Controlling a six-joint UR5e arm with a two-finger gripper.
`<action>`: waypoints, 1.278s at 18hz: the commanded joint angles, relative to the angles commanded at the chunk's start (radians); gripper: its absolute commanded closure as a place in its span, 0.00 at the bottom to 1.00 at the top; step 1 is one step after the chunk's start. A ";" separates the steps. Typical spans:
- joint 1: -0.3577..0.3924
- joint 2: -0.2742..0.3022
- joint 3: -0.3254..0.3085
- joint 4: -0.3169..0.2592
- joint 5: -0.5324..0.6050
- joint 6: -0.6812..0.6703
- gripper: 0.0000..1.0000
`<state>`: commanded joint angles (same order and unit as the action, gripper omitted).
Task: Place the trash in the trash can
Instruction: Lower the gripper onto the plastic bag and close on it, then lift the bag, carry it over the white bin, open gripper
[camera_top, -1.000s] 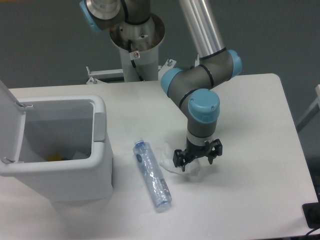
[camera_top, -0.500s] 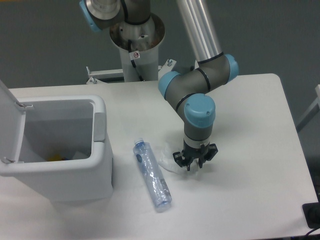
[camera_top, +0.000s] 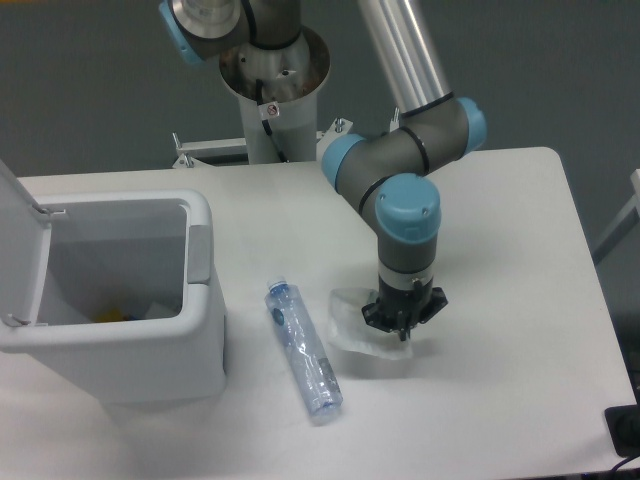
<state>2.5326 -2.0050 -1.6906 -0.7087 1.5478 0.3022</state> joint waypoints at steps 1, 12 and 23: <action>0.006 0.015 0.012 0.000 -0.008 -0.002 1.00; 0.018 0.234 0.075 0.000 -0.340 -0.187 1.00; -0.336 0.381 0.052 0.003 -0.333 -0.221 1.00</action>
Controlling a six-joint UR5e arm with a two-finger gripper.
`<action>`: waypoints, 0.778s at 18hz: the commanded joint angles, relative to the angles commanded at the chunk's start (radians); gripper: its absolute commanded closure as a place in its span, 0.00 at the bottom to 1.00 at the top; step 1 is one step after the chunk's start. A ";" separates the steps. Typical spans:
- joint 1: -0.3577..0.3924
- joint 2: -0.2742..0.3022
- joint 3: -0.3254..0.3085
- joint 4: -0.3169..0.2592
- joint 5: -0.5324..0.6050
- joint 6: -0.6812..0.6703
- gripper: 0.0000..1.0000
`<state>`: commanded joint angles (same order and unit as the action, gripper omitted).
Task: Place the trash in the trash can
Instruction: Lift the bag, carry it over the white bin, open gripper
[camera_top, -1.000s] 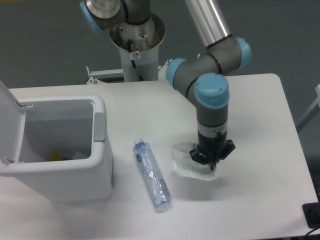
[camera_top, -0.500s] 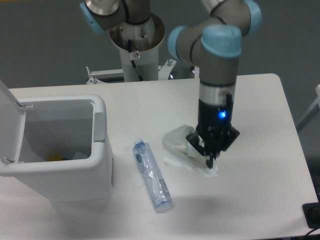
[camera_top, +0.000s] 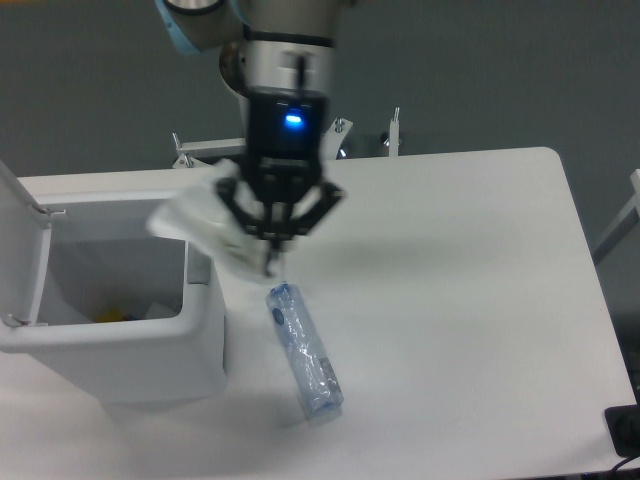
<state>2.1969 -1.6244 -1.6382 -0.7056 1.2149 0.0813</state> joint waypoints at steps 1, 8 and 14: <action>-0.028 -0.008 0.000 0.000 -0.002 0.000 1.00; -0.106 -0.032 -0.034 0.000 0.002 0.095 0.00; -0.102 0.001 -0.018 -0.005 0.002 0.083 0.00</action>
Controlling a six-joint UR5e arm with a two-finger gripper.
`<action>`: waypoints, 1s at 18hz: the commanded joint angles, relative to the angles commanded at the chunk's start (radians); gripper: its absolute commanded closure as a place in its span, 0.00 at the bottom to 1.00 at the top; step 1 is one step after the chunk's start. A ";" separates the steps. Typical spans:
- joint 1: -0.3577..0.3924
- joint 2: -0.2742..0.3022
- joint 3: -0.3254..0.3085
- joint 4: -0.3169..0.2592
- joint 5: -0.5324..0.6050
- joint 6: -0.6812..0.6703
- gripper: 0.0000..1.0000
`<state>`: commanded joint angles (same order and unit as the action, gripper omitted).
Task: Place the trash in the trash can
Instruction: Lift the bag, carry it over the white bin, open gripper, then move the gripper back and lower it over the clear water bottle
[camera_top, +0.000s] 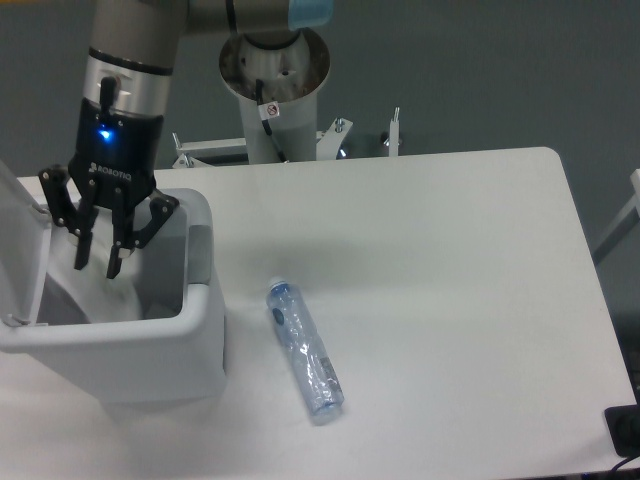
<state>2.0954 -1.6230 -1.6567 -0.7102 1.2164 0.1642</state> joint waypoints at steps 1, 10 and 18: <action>0.003 -0.001 0.000 0.000 0.000 0.000 0.00; 0.371 -0.150 0.084 0.000 -0.083 -0.169 0.00; 0.377 -0.336 0.176 -0.009 0.052 -0.166 0.00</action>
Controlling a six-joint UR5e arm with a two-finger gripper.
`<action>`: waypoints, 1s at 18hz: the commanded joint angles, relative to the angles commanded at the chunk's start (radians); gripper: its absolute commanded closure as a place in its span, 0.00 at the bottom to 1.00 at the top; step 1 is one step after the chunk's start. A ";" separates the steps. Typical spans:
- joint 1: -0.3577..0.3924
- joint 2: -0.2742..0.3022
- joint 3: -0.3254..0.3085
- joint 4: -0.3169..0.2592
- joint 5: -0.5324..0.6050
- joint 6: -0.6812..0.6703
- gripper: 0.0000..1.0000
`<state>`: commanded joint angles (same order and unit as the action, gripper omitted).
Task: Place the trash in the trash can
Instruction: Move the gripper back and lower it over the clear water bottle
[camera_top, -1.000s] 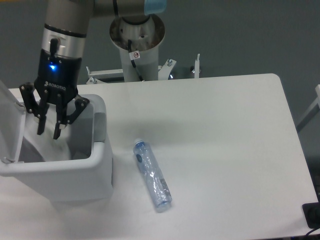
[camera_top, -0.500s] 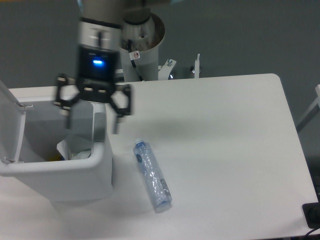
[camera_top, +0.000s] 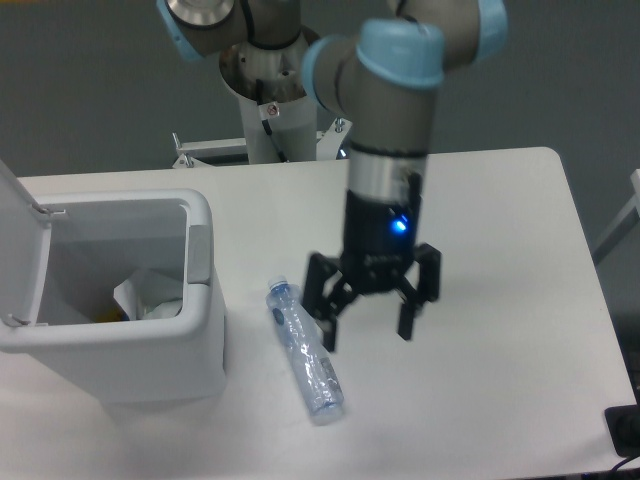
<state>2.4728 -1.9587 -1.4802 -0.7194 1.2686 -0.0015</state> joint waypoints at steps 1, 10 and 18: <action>-0.003 -0.015 -0.003 0.000 0.000 0.006 0.00; -0.094 -0.121 -0.080 0.006 0.094 0.064 0.00; -0.129 -0.192 -0.107 0.011 0.163 0.106 0.00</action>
<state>2.3439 -2.1506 -1.5877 -0.7087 1.4312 0.1043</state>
